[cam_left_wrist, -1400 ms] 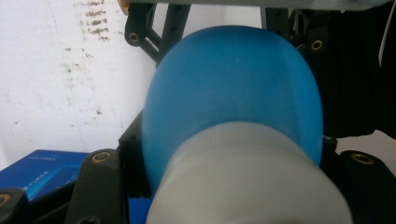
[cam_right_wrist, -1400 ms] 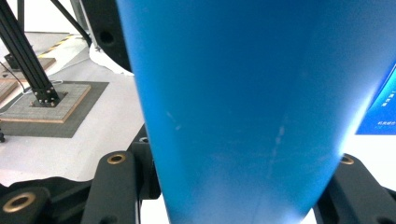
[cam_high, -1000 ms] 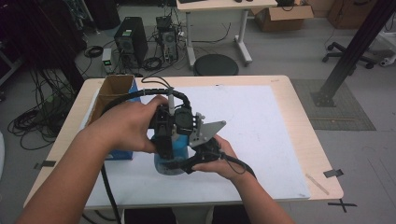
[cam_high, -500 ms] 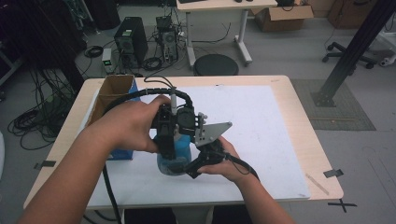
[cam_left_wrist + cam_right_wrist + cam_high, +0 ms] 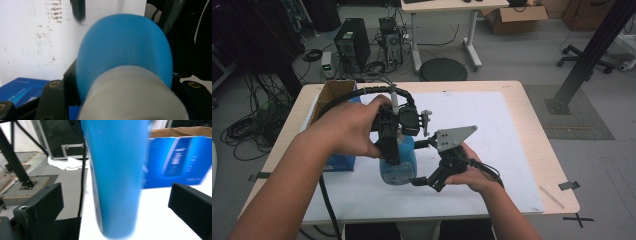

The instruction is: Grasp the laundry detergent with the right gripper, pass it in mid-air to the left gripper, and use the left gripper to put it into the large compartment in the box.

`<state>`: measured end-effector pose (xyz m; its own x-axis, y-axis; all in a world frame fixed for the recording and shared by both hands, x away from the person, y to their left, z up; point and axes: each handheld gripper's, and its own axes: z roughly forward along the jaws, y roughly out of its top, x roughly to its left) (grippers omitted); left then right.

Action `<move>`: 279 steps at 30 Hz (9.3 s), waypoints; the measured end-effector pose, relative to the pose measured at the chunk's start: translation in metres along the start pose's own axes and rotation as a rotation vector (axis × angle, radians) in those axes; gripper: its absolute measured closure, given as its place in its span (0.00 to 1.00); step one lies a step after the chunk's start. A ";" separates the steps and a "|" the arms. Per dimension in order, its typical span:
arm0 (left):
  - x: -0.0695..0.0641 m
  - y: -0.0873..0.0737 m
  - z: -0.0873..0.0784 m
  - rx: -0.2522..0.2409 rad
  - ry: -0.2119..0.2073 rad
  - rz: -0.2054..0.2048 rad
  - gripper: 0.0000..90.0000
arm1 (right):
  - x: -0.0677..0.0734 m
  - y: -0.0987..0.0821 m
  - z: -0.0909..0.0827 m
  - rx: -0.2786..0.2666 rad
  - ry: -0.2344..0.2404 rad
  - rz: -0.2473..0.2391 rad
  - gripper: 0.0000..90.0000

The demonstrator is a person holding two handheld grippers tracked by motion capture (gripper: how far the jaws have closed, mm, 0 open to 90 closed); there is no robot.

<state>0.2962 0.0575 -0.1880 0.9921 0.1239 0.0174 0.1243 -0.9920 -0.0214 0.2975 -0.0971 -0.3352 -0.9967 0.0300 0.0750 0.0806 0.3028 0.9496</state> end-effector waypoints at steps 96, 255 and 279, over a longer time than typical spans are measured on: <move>0.153 -0.198 0.016 -0.065 0.015 -1.388 0.43 | -0.015 -0.010 -0.127 0.233 -0.262 0.075 0.01; 0.101 -0.104 -0.019 -0.034 0.114 -1.042 0.00 | 0.001 0.015 -0.147 0.228 -0.252 0.023 0.01; 0.025 -0.006 -0.014 -0.026 0.042 -0.223 0.00 | -0.007 0.073 -0.148 0.641 -0.224 0.002 0.02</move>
<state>0.3202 0.0665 -0.1738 0.9386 0.3398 0.0604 0.3396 -0.9405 0.0131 0.3097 -0.2160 -0.2219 -0.9768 0.2072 -0.0540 0.1390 0.8055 0.5760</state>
